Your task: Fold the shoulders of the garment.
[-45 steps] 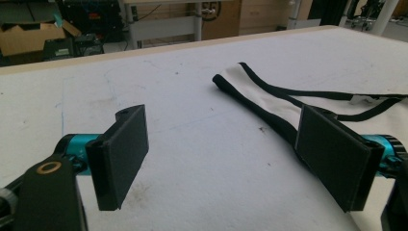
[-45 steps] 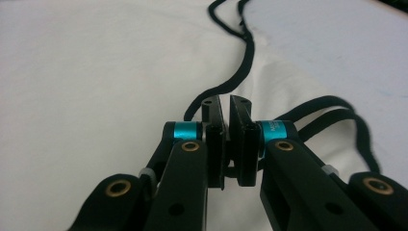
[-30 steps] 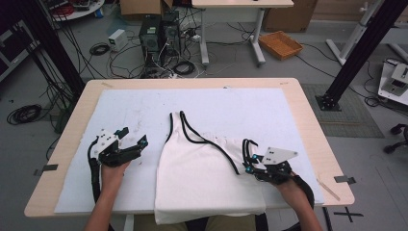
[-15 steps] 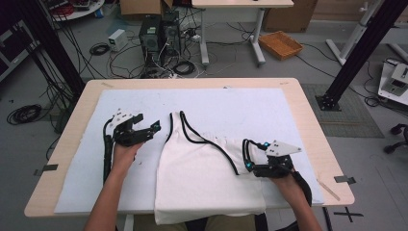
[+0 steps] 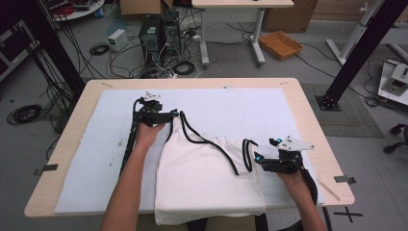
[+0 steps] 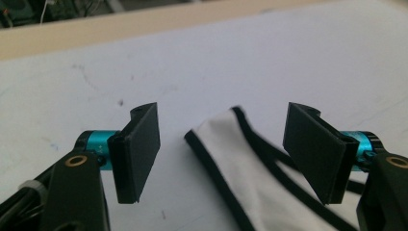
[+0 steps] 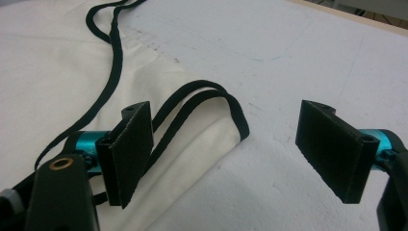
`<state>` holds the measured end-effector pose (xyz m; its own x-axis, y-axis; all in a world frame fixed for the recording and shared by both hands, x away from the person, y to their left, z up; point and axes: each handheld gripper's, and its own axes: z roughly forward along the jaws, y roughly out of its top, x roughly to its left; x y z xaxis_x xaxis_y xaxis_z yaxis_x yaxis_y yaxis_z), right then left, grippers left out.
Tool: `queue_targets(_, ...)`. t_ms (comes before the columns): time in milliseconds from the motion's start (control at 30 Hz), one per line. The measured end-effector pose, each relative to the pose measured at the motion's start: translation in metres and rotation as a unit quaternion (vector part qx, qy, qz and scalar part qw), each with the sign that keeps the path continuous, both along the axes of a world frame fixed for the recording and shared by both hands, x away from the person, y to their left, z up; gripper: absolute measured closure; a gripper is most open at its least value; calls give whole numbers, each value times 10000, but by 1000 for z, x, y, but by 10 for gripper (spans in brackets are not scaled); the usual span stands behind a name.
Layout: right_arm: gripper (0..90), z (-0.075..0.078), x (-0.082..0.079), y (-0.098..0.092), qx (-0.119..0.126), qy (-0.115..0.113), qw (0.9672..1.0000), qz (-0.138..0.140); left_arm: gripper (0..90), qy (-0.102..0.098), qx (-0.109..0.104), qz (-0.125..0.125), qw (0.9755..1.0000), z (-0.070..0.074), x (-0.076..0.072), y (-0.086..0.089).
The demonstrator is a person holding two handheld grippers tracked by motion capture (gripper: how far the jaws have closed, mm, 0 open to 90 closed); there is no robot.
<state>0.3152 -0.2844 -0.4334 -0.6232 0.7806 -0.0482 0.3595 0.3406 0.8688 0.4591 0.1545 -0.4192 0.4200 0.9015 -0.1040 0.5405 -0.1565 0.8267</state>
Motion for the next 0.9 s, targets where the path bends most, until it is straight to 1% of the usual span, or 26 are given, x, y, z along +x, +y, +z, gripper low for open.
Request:
queue_targets(33,208,0,0,0,-2,-11,10000,6,290,56,-4,16,10000,-4,2,-2)
queue_targets(67,208,0,0,0,6,-14,10000,10,302,98,39,18,9999,-7,3,-3)
queue_targets(167,208,0,0,-1,31,2,10000,3,323,239,263,12,9994,-16,6,-8)
queue_targets(233,208,-1,1,-2,22,20,10000,2,331,328,318,-15,9990,-20,8,-9)
queue_targets(300,208,-1,1,-2,21,28,10000,3,371,390,365,-22,9986,-23,9,-9)
queue_targets(367,208,-1,0,-2,30,36,10000,2,390,459,340,-51,9984,-25,9,-9)
queue_targets(467,208,-1,0,-2,29,23,10000,4,435,545,401,-97,9977,-28,9,-11)
queue_targets(567,208,-1,0,-2,27,43,10000,14,495,472,618,-81,9969,-28,7,-15)
queue_targets(600,208,-1,0,-2,22,21,10000,8,538,446,609,-120,9971,-28,7,-15)
queue_targets(633,208,-1,0,-2,21,19,10000,5,639,448,604,-199,9970,-27,6,-16)
queue_targets(667,208,-1,0,-2,28,19,10000,3,727,430,647,-270,9966,-27,5,-17)
queue_targets(733,208,-1,0,-2,45,35,10000,-7,843,341,745,-393,9959,-27,3,-21)
queue_targets(767,208,-1,0,-3,31,24,10000,-3,849,306,755,-448,9957,-27,2,-22)
queue_targets(833,208,-2,-1,-3,33,31,10000,-22,855,223,564,-540,9967,-27,-1,-21)
queue_targets(867,208,-2,-1,-3,33,31,10000,-22,857,223,564,-540,9967,-27,-1,-21)
queue_targets(900,208,-1,-2,-4,37,23,10000,-36,858,152,494,-568,9970,-25,-3,-20)
